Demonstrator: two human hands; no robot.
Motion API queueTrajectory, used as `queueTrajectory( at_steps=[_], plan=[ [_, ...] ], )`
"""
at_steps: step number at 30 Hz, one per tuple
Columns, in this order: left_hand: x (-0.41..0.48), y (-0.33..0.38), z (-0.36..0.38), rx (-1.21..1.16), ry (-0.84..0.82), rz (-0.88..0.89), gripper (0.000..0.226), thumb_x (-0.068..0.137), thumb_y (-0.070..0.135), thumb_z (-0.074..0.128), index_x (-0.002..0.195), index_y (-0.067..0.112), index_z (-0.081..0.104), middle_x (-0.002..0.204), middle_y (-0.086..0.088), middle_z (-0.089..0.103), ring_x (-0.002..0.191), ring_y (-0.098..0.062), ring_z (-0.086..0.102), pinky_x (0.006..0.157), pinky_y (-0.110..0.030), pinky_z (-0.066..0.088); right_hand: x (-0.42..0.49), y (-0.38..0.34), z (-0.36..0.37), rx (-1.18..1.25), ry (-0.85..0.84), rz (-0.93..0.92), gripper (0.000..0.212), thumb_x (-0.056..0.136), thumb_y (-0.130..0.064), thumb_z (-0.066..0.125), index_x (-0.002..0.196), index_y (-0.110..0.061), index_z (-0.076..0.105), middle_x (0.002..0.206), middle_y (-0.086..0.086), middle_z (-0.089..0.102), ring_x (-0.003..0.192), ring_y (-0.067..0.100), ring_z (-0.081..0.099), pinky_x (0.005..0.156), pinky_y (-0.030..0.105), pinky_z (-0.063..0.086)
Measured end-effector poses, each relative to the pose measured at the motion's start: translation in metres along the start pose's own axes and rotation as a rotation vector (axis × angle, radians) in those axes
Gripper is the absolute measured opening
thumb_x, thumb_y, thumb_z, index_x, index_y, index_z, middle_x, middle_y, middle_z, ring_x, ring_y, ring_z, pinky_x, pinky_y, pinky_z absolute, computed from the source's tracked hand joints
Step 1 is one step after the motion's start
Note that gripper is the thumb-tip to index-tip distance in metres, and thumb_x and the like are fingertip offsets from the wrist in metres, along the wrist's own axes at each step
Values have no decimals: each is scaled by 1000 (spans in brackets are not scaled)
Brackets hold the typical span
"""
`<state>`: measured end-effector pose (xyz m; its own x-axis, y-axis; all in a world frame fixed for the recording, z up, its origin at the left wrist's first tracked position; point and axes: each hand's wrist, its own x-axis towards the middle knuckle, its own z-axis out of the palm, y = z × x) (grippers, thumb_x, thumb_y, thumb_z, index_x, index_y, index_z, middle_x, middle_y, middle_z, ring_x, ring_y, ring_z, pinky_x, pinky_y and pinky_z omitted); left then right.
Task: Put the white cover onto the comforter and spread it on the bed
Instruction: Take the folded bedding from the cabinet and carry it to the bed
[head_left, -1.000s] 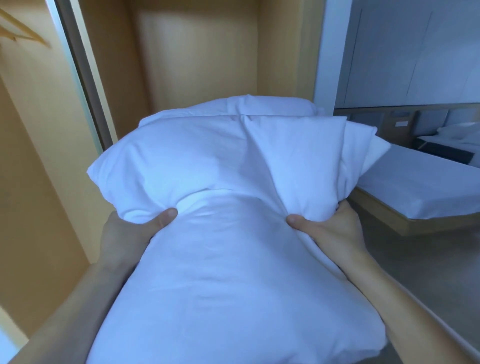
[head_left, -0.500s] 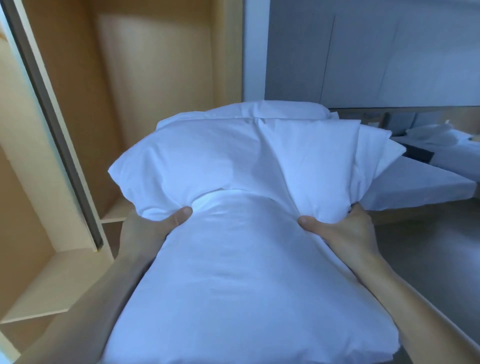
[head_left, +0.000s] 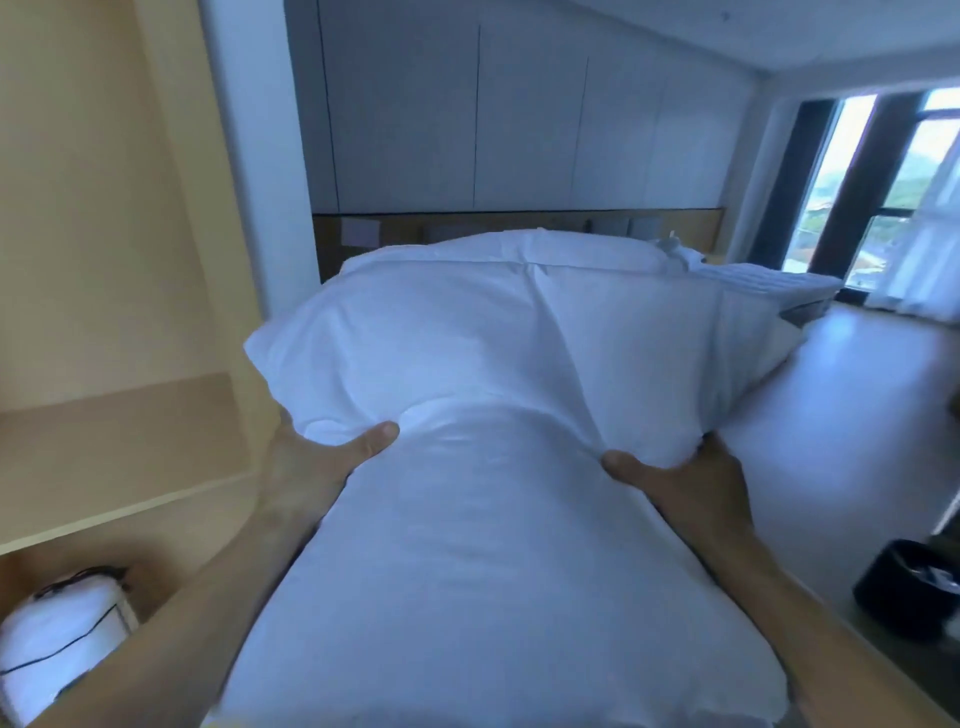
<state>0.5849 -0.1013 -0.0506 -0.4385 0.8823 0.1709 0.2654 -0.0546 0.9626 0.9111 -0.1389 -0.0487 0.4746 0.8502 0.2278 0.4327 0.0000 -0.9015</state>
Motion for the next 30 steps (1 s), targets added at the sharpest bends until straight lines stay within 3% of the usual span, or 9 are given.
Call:
queueTrajectory(
  at_steps=[2, 4, 9, 12, 16, 18, 22, 27, 30],
  plan=[
    [23, 3, 25, 15, -96, -38, 53, 64, 41, 90, 95, 12, 59, 82, 8, 62, 78, -19, 62, 64, -25, 43, 27, 6, 5, -28, 42, 21, 103, 41, -58, 91, 126, -12, 57, 119, 8, 67, 110, 30, 63, 92, 44, 52],
    [55, 6, 56, -9, -176, -42, 43, 63, 41, 90, 82, 20, 59, 75, 8, 62, 69, -14, 62, 54, -25, 43, 53, 11, 8, -30, 73, 43, 97, 46, -54, 92, 126, -13, 57, 120, 9, 66, 109, 30, 64, 92, 45, 52],
    [120, 3, 136, -27, -270, -31, 93, 37, 72, 85, 112, 23, 60, 102, 8, 66, 91, -17, 64, 74, -32, 52, 120, 32, 10, 15, 142, 130, 71, 52, -41, 96, 109, -20, 58, 89, -11, 62, 89, 21, 62, 82, 36, 50],
    [150, 9, 186, -23, -318, -6, 66, 50, 59, 91, 101, 27, 64, 95, 13, 68, 87, -11, 66, 70, -29, 52, 167, 53, 13, 52, 171, 144, 67, 53, -36, 97, 107, -26, 57, 92, -14, 64, 92, 20, 65, 87, 40, 53],
    [188, 13, 261, 7, -332, -11, 97, 33, 75, 87, 113, 25, 62, 102, 10, 70, 90, -15, 68, 78, -39, 58, 240, 84, 12, 80, 203, 152, 69, 54, -35, 97, 110, -25, 58, 95, -13, 64, 96, 21, 65, 89, 41, 53],
    [204, 16, 301, -4, -335, -31, 101, 31, 76, 87, 115, 26, 60, 103, 9, 70, 92, -17, 69, 80, -43, 59, 278, 99, 9, 87, 192, 160, 68, 55, -35, 96, 111, -23, 58, 95, -11, 64, 92, 19, 65, 85, 38, 52],
    [238, 32, 384, -1, -342, -26, 91, 42, 69, 88, 115, 23, 58, 102, 8, 68, 90, -17, 66, 74, -38, 56, 363, 123, -1, 77, 198, 162, 58, 57, -35, 94, 100, -28, 55, 90, -14, 62, 88, 18, 63, 82, 36, 51],
    [280, 54, 477, 17, -334, -12, 52, 61, 51, 89, 94, 24, 58, 91, 9, 65, 83, -14, 63, 61, -27, 46, 467, 144, -11, 29, 191, 146, 79, 57, -41, 94, 121, -16, 56, 103, -3, 61, 97, 21, 60, 86, 37, 49],
    [310, 59, 527, 23, -331, 0, 57, 59, 54, 89, 98, 25, 61, 92, 8, 67, 83, -14, 65, 62, -27, 49, 527, 157, -12, 20, 188, 134, 84, 56, -42, 94, 125, -15, 56, 108, -1, 63, 100, 23, 61, 89, 39, 50]
  ],
)
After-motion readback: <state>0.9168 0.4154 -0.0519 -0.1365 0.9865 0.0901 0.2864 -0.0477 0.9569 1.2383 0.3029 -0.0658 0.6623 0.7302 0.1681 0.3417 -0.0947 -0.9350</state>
